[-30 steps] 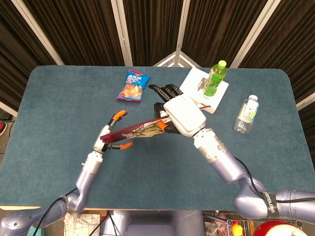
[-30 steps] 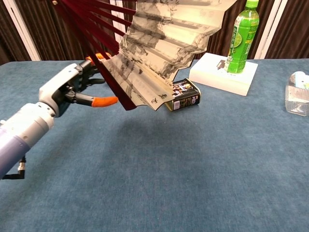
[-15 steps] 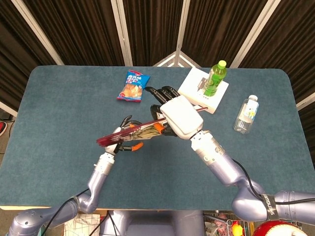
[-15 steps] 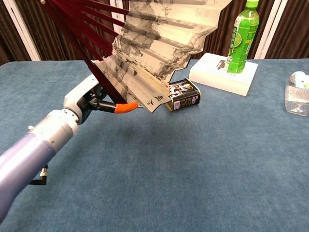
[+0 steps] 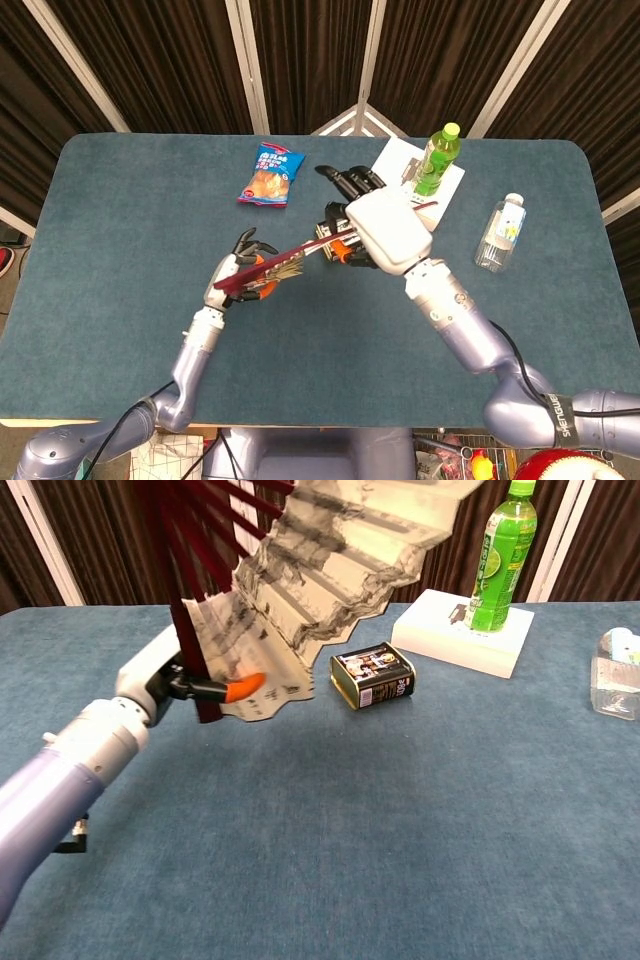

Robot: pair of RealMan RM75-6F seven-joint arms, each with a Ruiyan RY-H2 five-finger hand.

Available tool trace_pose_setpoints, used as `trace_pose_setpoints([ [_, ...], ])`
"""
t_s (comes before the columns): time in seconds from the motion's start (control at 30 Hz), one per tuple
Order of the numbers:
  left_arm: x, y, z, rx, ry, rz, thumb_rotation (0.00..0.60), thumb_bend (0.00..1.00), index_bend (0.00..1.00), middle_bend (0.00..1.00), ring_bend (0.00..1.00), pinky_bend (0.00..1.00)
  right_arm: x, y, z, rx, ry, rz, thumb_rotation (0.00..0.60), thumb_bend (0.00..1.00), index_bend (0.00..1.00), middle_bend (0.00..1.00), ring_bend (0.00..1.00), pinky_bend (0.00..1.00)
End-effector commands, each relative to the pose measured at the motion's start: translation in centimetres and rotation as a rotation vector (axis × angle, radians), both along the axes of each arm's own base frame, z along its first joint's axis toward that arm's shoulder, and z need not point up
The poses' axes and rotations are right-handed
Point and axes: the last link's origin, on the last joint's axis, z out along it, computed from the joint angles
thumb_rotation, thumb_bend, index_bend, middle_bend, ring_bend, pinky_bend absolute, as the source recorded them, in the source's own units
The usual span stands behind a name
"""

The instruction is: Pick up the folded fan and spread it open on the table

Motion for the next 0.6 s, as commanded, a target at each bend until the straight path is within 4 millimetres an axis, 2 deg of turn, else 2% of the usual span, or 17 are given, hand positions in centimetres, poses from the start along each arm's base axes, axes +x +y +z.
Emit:
trace_pose_setpoints([
  [0.03, -1.4, 0.3, 0.8, 0.033, 0.029, 0.009, 0.600, 0.44, 0.77, 0.33, 0.00, 0.15, -0.9, -0.5, 0.4, -0.014, 0.005, -0.025, 0.600, 0.49, 0.87, 0.14, 0.20, 0.17],
  [0.13, -2.6, 0.6, 1.6, 0.068, 0.062, 0.009, 0.600, 0.44, 0.78, 0.34, 0.00, 0.15, -1.6, -0.8, 0.7, -0.020, -0.003, -0.044, 0.600, 0.49, 0.87, 0.14, 0.20, 0.17],
  [0.2, -3.9, 0.8, 3.1, 0.152, 0.112, 0.002, 0.600, 0.44, 0.78, 0.34, 0.00, 0.15, -2.4, -1.1, 1.0, -0.023, -0.015, -0.062, 0.600, 0.49, 0.87, 0.14, 0.20, 0.17],
  [0.6, -5.7, 0.5, 6.3, 0.343, 0.224, -0.060, 0.600, 0.44, 0.78, 0.35, 0.00, 0.15, -4.9, -1.3, 0.7, -0.003, -0.022, -0.080, 0.600, 0.49, 0.88, 0.14, 0.20, 0.17],
])
